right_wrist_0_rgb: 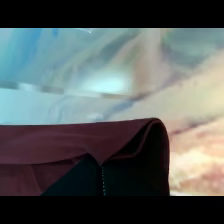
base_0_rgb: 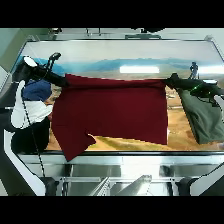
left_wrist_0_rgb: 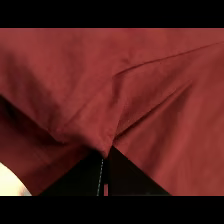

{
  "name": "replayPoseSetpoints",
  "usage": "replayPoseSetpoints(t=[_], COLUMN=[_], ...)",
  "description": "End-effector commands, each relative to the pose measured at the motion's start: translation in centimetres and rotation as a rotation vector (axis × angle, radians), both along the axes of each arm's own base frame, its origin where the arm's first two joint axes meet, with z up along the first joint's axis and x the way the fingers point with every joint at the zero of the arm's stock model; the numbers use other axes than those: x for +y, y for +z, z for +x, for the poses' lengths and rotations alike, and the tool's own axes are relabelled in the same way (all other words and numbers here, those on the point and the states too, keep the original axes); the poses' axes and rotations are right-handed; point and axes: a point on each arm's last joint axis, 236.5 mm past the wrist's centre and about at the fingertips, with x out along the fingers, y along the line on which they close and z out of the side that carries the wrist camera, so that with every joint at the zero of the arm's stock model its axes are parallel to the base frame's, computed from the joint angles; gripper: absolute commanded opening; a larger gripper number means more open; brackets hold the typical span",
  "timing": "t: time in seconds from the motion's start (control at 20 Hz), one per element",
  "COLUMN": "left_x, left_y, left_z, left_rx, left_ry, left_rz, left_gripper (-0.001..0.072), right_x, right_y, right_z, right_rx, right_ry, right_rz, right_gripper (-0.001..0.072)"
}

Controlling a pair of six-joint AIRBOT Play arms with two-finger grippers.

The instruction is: Fold the shirts.

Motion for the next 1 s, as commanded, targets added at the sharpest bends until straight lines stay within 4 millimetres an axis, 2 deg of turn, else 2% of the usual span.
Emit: replayPoseSetpoints(t=[0.0,0.2,0.35,0.45,0.65,0.95], left_x=[0.7,-0.3,-1.0,-1.6,-1.9,-2.2], left_y=[-1.7,-2.5,-2.1,-1.4,1.4,2.8], left_z=[-2.7,-4.2,-4.4,-3.9,-2.1,-3.8], left_rx=[0.123,0.185,0.2,0.183,0.119,0.181], left_ry=[0.029,0.022,0.021,0.019,0.02,-0.004], left_rz=[-0.005,-0.017,-0.023,-0.026,-0.021,-0.032], left_gripper=[0.0025,0.0024,0.0024,0.0024,0.0025,0.0025], right_x=[0.1,0.2,-0.4,-0.4,-0.1,1.2], right_y=[0.0,-0.1,-1.9,-2.8,-2.7,-1.5], right_z=[-0.7,-0.9,-2.2,-3.1,-3.5,-4.8], right_rx=[0.013,0.03,0.123,0.164,0.172,0.184], right_ry=[0.033,0.032,0.033,0.06,0.073,0.145], right_rz=[0.015,0.027,-0.011,-0.037,-0.026,0.015], right_gripper=[0.0019,0.0019,0.002,0.002,0.002,0.002])
